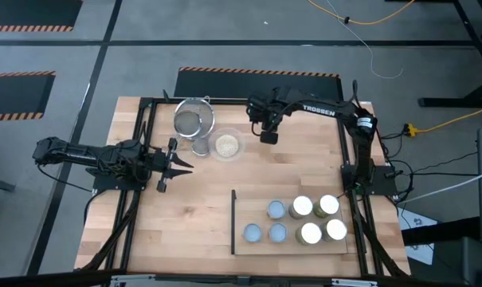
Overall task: Pick and place cans onto a shelf
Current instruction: Put the white can on the shelf aligned with the other yellow can
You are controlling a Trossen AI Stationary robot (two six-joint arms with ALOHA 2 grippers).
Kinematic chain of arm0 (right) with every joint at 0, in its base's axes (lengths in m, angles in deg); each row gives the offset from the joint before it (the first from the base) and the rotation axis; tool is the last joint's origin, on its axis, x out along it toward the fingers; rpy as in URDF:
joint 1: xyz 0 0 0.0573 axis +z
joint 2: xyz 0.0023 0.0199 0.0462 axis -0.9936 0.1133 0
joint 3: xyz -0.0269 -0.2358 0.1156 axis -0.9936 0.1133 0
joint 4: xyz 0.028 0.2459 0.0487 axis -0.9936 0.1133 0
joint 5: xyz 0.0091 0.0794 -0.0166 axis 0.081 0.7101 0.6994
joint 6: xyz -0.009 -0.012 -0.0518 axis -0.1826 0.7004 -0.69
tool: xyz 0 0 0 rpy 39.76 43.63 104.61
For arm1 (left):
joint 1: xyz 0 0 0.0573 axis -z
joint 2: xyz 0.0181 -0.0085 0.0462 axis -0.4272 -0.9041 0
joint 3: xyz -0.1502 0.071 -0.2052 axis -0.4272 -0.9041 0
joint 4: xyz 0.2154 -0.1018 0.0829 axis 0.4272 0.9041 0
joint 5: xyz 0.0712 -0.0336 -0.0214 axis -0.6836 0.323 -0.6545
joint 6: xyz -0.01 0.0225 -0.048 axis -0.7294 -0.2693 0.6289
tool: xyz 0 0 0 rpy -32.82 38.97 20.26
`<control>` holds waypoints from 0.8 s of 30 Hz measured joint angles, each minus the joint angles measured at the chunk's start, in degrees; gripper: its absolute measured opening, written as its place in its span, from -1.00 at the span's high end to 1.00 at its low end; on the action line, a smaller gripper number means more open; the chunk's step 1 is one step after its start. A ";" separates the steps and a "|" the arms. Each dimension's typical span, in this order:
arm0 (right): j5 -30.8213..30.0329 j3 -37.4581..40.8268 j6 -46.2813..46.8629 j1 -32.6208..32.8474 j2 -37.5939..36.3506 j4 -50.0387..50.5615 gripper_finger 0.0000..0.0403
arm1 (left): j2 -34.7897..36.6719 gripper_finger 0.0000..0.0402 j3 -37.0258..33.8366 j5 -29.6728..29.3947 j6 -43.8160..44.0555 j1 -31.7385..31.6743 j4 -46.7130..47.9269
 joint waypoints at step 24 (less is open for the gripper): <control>0.12 10.41 -4.28 -5.80 -0.07 -11.96 0.62 | 0.00 0.67 0.00 0.07 1.25 0.00 0.00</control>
